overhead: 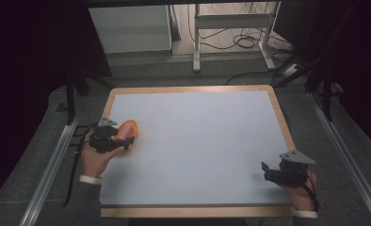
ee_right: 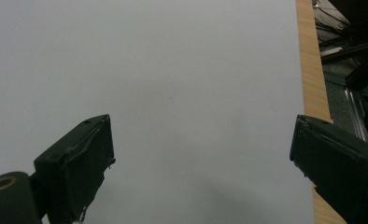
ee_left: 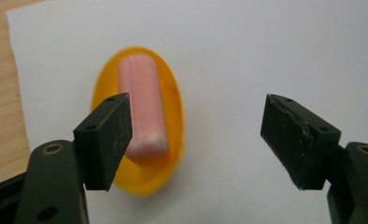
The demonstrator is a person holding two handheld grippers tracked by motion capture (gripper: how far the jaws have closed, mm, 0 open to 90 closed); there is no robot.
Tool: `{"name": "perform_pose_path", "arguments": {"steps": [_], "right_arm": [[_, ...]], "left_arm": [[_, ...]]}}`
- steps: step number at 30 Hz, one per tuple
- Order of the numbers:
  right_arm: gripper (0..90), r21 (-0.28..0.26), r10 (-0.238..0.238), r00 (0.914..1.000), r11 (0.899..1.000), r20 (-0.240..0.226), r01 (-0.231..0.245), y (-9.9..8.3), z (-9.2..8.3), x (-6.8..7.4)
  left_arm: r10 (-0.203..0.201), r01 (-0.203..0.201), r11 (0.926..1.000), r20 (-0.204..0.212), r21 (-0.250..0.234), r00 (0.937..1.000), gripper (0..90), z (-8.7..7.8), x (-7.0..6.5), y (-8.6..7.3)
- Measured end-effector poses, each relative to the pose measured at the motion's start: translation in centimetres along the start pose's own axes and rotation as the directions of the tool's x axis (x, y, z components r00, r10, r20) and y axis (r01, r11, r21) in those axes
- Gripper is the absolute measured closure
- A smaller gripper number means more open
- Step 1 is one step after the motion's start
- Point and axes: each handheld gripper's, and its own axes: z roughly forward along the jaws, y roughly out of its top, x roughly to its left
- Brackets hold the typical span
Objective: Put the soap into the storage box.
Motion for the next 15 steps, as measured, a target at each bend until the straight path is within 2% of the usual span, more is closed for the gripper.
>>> {"name": "perform_pose_path", "arguments": {"steps": [1,2,8,11,13,15], "right_arm": [[6.0,0.002,-0.003,1.0000,1.000,-0.002,0.003,0.0,0.0,0.1],[6.0,0.003,-0.003,1.0000,1.000,-0.003,0.003,0.0,0.0,0.1],[6.1,0.005,-0.010,0.9999,1.000,-0.006,0.010,0.0,0.2,0.4],[6.1,0.009,-0.017,0.9998,1.000,-0.011,0.017,0.0,0.3,0.6],[6.1,0.009,-0.022,0.9997,1.000,-0.010,0.022,0.1,0.3,0.8],[6.1,0.008,-0.029,0.9995,1.000,-0.014,0.029,0.1,0.3,0.9]], "left_arm": [[0.000,0.000,1.0000,0.000,0.000,1.0000,25.4,0.0,0.0,0.0],[-0.001,0.001,1.0000,0.017,-0.002,0.9999,25.3,-0.1,-0.3,-0.7],[0.016,-0.015,0.9997,0.050,-0.021,0.9986,24.5,-0.4,-1.3,-2.9],[0.015,-0.014,0.9998,0.079,-0.016,0.9968,24.0,-0.2,-1.5,-4.1],[0.019,-0.019,0.9998,0.081,-0.006,0.9965,23.7,0.0,-1.7,-4.8],[0.005,-0.004,0.9999,0.087,-0.010,0.9962,23.6,0.1,-1.8,-5.3]]}}
